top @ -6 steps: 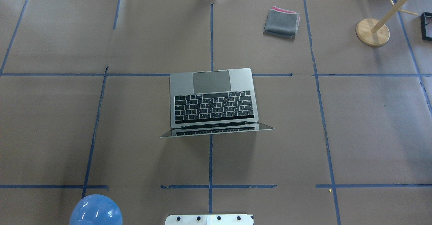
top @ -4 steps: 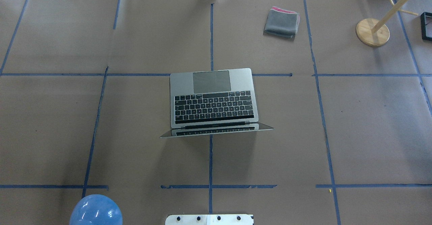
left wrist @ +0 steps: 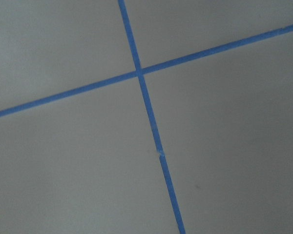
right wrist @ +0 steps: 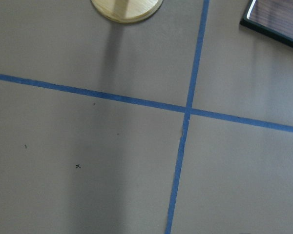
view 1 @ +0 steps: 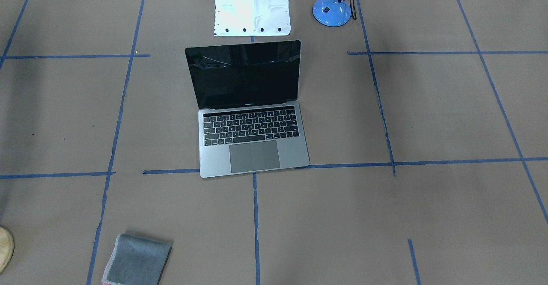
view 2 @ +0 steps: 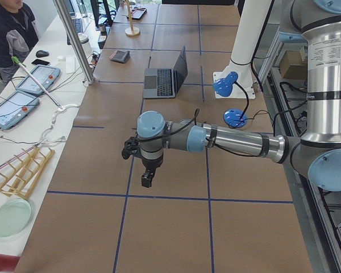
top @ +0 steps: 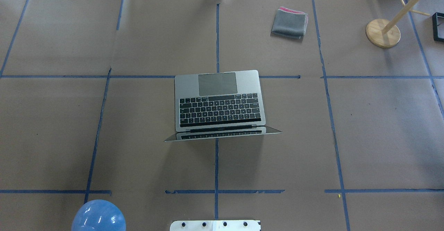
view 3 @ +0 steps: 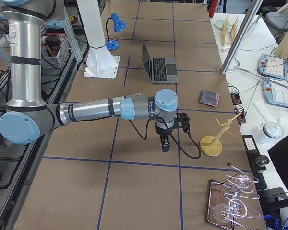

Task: Close laptop

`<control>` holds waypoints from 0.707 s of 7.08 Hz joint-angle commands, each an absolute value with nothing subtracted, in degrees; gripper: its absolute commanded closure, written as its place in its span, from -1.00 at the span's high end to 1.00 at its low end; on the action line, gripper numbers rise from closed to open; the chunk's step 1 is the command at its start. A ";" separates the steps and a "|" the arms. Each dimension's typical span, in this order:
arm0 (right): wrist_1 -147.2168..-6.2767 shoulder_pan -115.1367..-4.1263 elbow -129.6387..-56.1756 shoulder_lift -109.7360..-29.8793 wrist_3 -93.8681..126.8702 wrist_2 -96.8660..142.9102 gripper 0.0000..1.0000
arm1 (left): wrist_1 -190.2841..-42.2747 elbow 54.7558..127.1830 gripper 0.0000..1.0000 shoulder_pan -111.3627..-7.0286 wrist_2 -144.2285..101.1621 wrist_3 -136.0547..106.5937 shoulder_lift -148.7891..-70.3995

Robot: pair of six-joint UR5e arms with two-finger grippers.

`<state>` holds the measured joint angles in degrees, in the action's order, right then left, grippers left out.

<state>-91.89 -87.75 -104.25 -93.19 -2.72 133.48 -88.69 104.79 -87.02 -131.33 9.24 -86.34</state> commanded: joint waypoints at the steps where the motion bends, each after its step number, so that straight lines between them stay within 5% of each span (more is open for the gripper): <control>1: -86.25 -85.97 -105.37 -93.60 2.25 140.14 0.98 | -89.82 104.41 0.99 -86.92 -132.01 7.75 -91.49; 5: -50.68 -70.61 -107.05 -98.26 42.39 139.14 0.98 | -105.24 106.26 0.99 -71.06 -135.18 -21.40 -91.50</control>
<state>-59.82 -75.56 -106.91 -97.40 31.83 140.13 -99.06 106.10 -76.24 -134.86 -14.17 -91.71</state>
